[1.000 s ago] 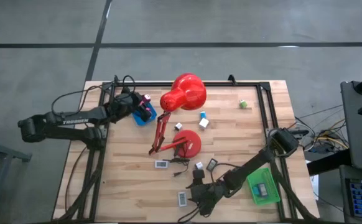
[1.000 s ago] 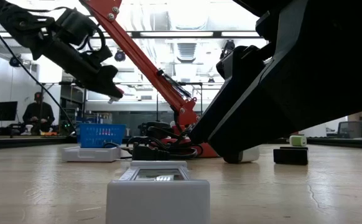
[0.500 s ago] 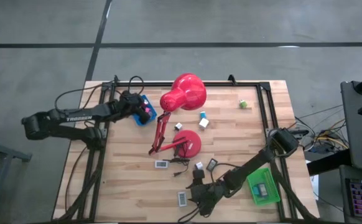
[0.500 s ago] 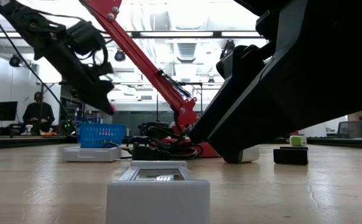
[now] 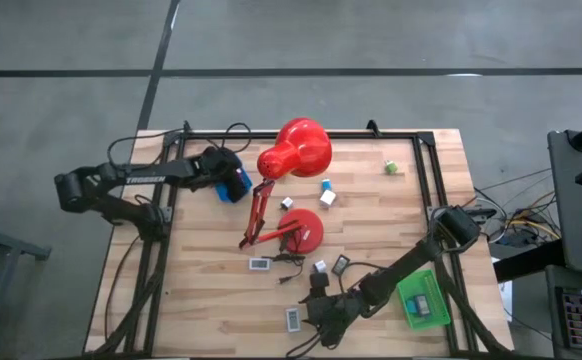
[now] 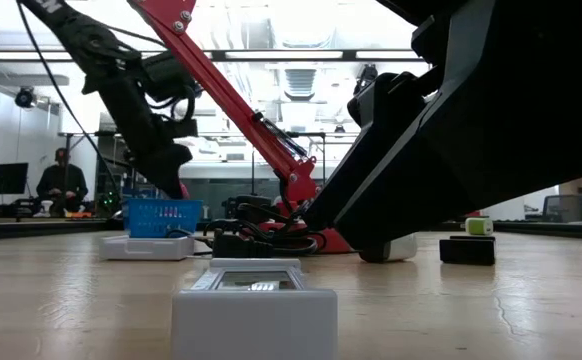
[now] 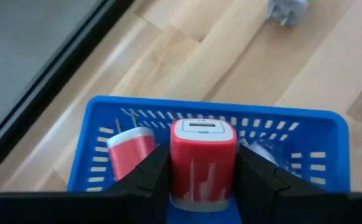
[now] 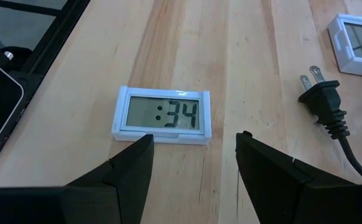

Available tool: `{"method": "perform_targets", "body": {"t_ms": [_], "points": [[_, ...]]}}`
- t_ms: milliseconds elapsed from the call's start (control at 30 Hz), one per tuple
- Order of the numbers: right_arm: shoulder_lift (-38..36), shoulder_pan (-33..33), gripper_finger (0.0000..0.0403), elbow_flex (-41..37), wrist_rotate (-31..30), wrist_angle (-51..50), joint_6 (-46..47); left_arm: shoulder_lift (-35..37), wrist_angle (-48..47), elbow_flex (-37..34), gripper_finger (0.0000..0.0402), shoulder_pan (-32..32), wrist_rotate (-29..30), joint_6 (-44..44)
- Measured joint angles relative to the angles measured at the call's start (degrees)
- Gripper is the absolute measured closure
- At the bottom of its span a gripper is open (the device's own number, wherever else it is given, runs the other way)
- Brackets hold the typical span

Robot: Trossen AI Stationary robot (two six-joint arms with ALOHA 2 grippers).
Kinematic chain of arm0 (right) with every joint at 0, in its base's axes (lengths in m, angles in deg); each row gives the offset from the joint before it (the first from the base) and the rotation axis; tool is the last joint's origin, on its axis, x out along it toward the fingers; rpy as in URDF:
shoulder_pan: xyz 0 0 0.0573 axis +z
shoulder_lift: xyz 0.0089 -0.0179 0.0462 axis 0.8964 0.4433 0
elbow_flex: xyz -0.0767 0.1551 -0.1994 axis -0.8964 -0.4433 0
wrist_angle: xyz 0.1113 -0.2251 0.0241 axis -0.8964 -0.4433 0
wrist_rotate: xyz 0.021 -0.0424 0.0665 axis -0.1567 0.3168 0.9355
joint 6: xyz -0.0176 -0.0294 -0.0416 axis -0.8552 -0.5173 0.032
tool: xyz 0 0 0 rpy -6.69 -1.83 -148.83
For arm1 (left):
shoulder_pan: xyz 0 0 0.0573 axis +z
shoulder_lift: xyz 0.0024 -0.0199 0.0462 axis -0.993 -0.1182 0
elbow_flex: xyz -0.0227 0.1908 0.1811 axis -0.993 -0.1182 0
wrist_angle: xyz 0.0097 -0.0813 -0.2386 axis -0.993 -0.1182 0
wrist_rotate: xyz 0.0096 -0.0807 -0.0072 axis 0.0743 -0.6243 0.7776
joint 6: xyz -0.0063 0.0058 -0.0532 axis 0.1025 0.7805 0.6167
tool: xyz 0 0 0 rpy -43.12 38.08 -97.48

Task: Pick & Place Office items
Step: Put the light pink charger adapter into the blue bin

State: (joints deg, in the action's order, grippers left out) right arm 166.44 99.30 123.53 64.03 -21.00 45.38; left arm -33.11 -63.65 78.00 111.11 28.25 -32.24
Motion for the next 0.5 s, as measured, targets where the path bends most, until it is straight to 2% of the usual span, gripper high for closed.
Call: {"method": "perform_targets", "body": {"t_ms": [500], "points": [[0.0,0.0,0.0179,0.0,0.0,-0.1,0.4,-5.5,-3.8,2.0,0.0271,0.1,-1.3,-0.5]]}}
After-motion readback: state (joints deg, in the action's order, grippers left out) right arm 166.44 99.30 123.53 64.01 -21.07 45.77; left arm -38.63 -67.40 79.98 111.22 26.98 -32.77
